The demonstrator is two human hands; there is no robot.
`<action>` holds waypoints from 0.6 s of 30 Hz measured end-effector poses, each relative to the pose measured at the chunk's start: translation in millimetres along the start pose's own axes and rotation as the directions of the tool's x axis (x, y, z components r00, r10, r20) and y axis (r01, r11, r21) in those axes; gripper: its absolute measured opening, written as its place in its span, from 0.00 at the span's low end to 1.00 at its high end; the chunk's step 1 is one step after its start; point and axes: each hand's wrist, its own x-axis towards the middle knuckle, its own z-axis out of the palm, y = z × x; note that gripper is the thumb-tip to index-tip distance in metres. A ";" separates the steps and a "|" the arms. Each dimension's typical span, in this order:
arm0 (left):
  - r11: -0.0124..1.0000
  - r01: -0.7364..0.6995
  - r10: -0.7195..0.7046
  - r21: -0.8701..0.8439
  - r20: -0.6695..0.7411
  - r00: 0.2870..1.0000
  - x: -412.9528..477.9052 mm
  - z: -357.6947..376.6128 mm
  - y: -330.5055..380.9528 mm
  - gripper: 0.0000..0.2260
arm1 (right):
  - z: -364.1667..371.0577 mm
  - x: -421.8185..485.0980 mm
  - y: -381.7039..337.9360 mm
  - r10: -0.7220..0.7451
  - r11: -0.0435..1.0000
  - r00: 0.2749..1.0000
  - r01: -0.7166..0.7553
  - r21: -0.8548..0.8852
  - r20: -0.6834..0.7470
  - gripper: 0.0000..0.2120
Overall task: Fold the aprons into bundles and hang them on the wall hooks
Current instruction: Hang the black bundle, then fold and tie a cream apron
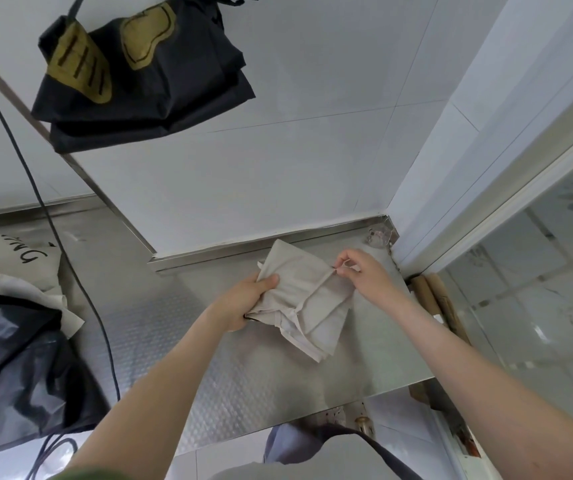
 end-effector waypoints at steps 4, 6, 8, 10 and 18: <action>0.977 -0.015 -0.020 -0.214 -0.158 0.987 5.2 -1.2 -9.0 0.08 | 12.7 -8.1 -9.0 -0.057 0.997 0.998 0.057 -0.055 0.010 0.15; 0.966 0.003 -0.065 -0.260 -0.229 0.971 9.5 0.6 -11.1 0.09 | 24.2 -15.3 -23.3 -0.116 0.992 0.981 0.121 -0.026 0.155 0.20; 0.964 0.023 -0.089 -0.263 -0.239 0.967 10.2 6.0 -11.0 0.09 | 38.7 -18.2 -32.0 -0.182 0.966 0.936 0.228 -0.126 0.301 0.23; 0.963 0.029 -0.096 -0.267 -0.242 0.965 11.0 11.4 -10.9 0.08 | 49.4 -17.6 -34.5 -0.218 0.909 0.908 0.322 -0.265 0.357 0.19; 0.951 0.139 -0.235 -0.275 -0.353 0.906 10.7 20.2 -7.1 0.03 | 56.9 -17.4 -35.0 -0.302 0.815 0.933 0.360 -0.454 0.197 0.06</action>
